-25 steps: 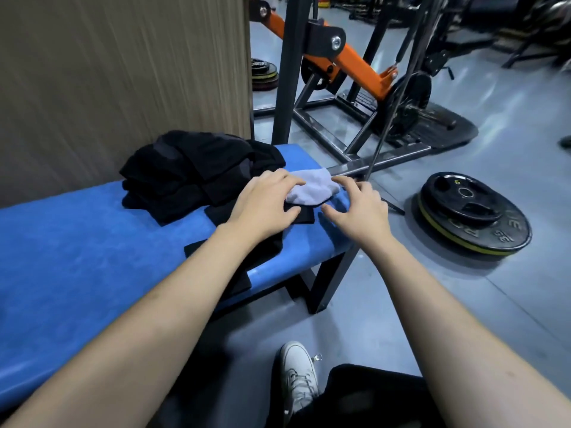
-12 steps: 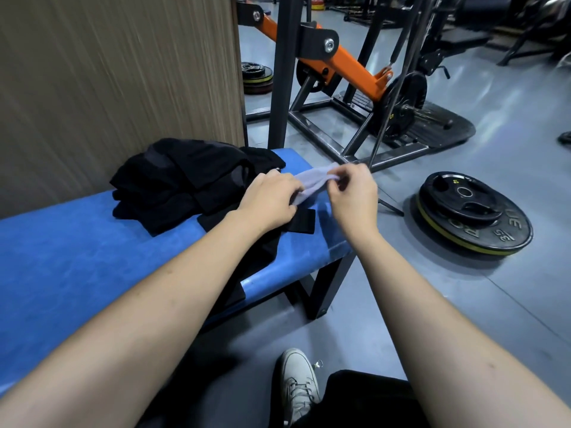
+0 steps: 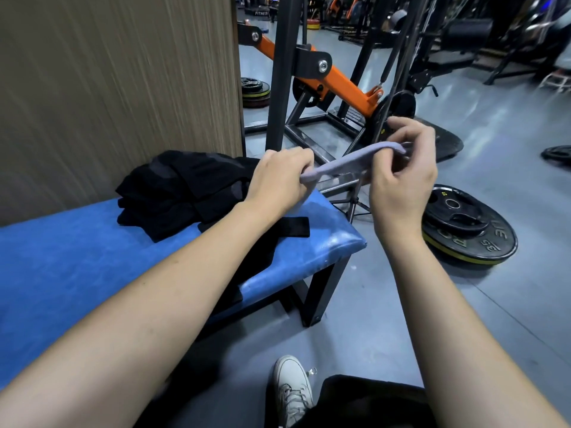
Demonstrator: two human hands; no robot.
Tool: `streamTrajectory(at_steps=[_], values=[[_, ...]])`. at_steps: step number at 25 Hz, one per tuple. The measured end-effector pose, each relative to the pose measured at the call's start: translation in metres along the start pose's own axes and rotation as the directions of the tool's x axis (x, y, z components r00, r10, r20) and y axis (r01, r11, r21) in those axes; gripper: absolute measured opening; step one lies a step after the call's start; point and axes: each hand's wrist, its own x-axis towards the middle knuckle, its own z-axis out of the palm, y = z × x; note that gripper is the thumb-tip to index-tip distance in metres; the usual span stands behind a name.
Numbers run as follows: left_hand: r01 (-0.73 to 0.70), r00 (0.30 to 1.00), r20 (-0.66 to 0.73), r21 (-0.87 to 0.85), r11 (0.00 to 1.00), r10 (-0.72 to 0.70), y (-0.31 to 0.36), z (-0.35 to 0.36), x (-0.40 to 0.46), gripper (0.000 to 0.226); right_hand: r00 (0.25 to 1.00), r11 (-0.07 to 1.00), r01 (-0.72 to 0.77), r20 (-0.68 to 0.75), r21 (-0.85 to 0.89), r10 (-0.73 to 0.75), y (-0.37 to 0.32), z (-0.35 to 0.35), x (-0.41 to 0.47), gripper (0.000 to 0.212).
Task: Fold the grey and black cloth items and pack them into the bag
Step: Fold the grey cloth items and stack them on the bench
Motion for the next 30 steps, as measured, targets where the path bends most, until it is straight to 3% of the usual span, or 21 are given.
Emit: streamTrajectory(at_steps=[3, 7, 10, 14, 17, 19, 20, 21, 24, 27, 29, 30], values=[[0.052, 0.992, -0.115, -0.03, 0.998, -0.055, -0.005, -0.038, -0.007, 0.016, 1.0, 0.995, -0.028, 0.016, 0.092, 0.027, -0.002, -0.005, -0.003, 0.018], [0.056, 0.974, -0.223, 0.137, 0.989, -0.024, -0.036, -0.108, -0.037, 0.026, 0.961, 0.997, 0.061, 0.266, 0.045, -0.071, -0.007, 0.011, -0.013, 0.032], [0.161, 0.954, -0.281, 0.197, 0.967, -0.102, -0.06, -0.157, -0.084, 0.028, 0.887, 0.994, 0.094, 0.448, 0.06, -0.111, -0.025, 0.037, -0.03, 0.049], [0.377, 0.901, -0.312, 0.218, 0.9, -0.302, -0.09, -0.196, -0.155, 0.027, 0.735, 0.99, -0.016, 0.673, 0.142, -0.085, -0.051, 0.075, -0.061, 0.055], [0.562, 0.791, -0.37, 0.122, 0.818, -0.488, -0.113, -0.217, -0.202, 0.026, 0.496, 0.967, -0.22, 0.868, 0.126, 0.0, -0.061, 0.1, -0.086, 0.052], [0.598, 0.762, -0.297, -0.02, 0.801, -0.576, -0.126, -0.224, -0.227, 0.03, 0.354, 0.96, -0.264, 0.935, 0.088, 0.012, -0.067, 0.112, -0.1, 0.049], [0.59, 0.775, -0.235, -0.062, 0.805, -0.587, -0.131, -0.227, -0.238, 0.03, 0.325, 0.969, -0.234, 0.946, 0.079, 0.001, -0.07, 0.118, -0.105, 0.049], [0.566, 0.801, -0.183, -0.077, 0.821, -0.57, -0.137, -0.231, -0.25, 0.031, 0.322, 0.981, -0.179, 0.947, 0.078, -0.017, -0.074, 0.124, -0.112, 0.049], [0.469, 0.878, -0.067, -0.063, 0.881, -0.473, -0.149, -0.239, -0.281, 0.04, 0.406, 0.994, 0.004, 0.909, 0.107, -0.099, -0.088, 0.143, -0.135, 0.044], [0.423, 0.905, 0.037, 0.005, 0.906, -0.423, -0.155, -0.241, -0.3, 0.04, 0.435, 0.994, 0.06, 0.894, 0.086, -0.103, -0.093, 0.158, -0.153, 0.029], [0.434, 0.893, 0.103, 0.067, 0.899, -0.439, -0.16, -0.235, -0.31, 0.035, 0.403, 0.99, 0.12, 0.908, 0.074, -0.117, -0.092, 0.166, -0.16, 0.027], [0.435, 0.882, 0.144, 0.115, 0.893, -0.448, -0.162, -0.232, -0.315, 0.034, 0.351, 0.984, 0.151, 0.926, 0.091, -0.14, -0.092, 0.169, -0.164, 0.029]])
